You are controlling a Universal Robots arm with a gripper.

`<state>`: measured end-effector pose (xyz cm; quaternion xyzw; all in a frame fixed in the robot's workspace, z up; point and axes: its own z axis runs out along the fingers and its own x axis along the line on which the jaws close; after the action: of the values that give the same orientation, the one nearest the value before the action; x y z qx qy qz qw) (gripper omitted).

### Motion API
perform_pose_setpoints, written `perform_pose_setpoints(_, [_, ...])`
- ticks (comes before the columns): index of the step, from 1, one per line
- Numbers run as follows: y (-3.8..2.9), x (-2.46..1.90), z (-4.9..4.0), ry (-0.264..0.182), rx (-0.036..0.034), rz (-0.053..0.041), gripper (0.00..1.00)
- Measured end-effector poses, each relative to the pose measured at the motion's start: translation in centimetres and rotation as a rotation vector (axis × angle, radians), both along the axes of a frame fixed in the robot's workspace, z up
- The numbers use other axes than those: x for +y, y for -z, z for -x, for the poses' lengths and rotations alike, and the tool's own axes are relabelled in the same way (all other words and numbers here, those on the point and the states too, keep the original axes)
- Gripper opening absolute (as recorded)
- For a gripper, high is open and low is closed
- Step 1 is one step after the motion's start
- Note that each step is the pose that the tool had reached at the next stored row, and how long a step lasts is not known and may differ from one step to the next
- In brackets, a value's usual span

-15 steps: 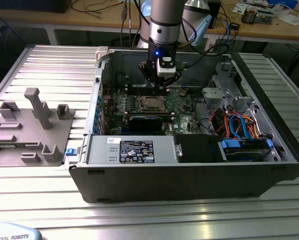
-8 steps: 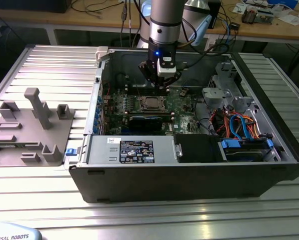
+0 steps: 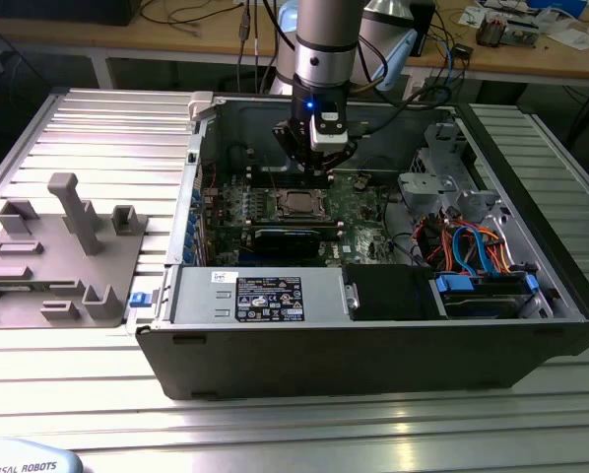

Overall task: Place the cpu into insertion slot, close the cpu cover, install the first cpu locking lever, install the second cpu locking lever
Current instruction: 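Install the first cpu locking lever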

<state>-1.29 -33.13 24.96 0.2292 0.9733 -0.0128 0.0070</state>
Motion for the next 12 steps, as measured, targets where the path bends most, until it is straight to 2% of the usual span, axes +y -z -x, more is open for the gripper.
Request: perform_pose_setpoints(12, [0.00,0.00,0.00,-0.019,0.0000,0.0000,0.11])
